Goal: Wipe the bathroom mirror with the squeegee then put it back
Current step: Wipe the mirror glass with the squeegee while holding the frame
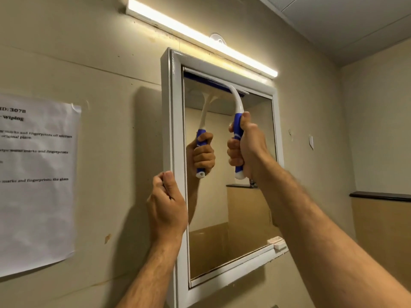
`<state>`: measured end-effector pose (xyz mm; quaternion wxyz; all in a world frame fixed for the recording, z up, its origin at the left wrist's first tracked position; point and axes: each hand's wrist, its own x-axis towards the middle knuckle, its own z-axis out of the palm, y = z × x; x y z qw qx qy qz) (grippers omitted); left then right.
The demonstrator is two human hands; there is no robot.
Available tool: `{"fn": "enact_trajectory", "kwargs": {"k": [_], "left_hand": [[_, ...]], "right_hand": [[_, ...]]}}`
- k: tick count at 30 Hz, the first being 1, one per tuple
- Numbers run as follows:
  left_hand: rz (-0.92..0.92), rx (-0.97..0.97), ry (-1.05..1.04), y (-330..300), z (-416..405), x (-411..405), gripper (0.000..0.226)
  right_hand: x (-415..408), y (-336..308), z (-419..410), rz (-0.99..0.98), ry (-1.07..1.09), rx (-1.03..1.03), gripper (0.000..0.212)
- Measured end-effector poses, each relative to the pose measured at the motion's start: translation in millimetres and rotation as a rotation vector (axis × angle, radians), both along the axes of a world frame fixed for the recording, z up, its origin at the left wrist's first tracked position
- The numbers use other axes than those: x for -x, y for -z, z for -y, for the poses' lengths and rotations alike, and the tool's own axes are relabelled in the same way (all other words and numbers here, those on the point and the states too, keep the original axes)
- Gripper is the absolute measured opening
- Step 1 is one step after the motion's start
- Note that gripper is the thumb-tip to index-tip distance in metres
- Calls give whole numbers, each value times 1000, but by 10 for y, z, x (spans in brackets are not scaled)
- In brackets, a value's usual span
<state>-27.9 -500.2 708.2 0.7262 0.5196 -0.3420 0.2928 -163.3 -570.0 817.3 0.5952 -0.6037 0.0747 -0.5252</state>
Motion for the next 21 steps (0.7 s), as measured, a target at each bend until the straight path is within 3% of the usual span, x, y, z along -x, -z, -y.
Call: {"fn": "enact_trajectory", "kwargs": {"k": [9, 17, 21], "left_hand": [[12, 29, 8, 0, 2, 23, 30], [23, 28, 10, 4, -6, 11, 29], [19, 24, 7, 4, -14, 28, 29]], "right_hand": [[14, 384, 117, -54, 18, 11, 46], [55, 13, 61, -48, 4, 11, 46], [32, 176, 85, -69, 1, 11, 47]]}}
